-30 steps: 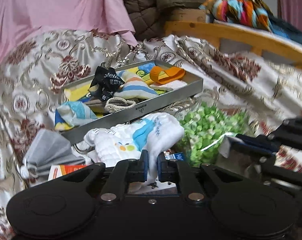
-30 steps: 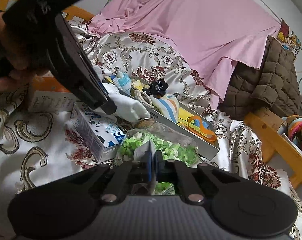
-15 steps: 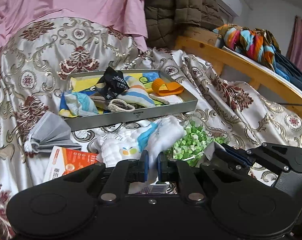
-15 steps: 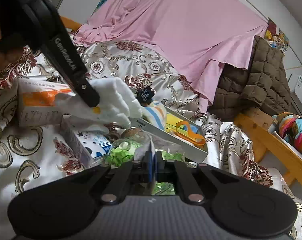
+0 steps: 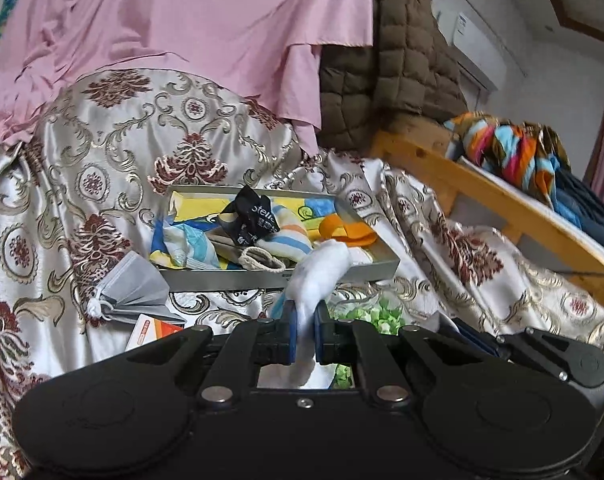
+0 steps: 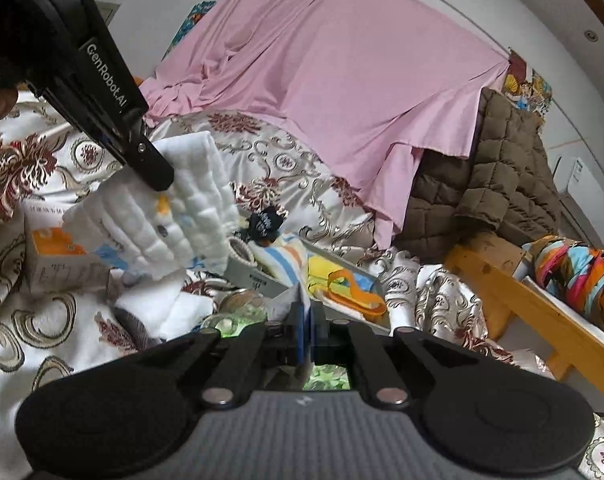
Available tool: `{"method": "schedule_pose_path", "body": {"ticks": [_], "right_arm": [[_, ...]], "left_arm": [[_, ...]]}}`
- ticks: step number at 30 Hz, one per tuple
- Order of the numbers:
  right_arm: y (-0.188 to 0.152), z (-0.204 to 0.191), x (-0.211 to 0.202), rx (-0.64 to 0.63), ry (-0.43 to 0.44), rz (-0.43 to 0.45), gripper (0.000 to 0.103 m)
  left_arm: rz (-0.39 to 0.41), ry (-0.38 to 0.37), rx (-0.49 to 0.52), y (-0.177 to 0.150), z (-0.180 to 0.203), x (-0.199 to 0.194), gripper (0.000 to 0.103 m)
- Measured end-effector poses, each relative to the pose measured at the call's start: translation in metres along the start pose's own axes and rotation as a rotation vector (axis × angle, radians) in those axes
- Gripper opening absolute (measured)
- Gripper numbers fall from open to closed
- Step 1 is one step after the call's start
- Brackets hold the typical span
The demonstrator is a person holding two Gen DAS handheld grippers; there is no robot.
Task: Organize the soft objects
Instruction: 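Carry the white towel and grey cloth toward the frog tray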
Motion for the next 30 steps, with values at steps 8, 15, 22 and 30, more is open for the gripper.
{"method": "schedule_pose_path", "body": {"ticks": [8, 15, 22, 30], "right_arm": [[0.012, 0.008, -0.012, 0.029, 0.004, 0.047, 0.003], [0.024, 0.017, -0.022, 0.051, 0.013, 0.047, 0.003], [0.035, 0.03, -0.027, 0.088, 0.02, 0.03, 0.003], [0.064, 0.039, -0.024, 0.026, 0.031, 0.063, 0.003]], "left_arm": [[0.015, -0.049, -0.028, 0.003, 0.007, -0.014, 0.008], [0.034, -0.094, -0.079, 0.01, 0.003, -0.021, 0.007], [0.058, -0.103, -0.12, 0.019, -0.008, -0.027, 0.007], [0.095, -0.113, -0.153, 0.035, -0.019, -0.03, 0.007]]}}
Point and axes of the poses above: each gripper's, at about its wrist camera, not at the fingertips, and x roughly the way its jaws point, z to its right, y to its top, the point moved 6 cm from there along x, roughly the way its jaws point, and after that the axes turned 11 degrees about -x, right-handed, at the moved point
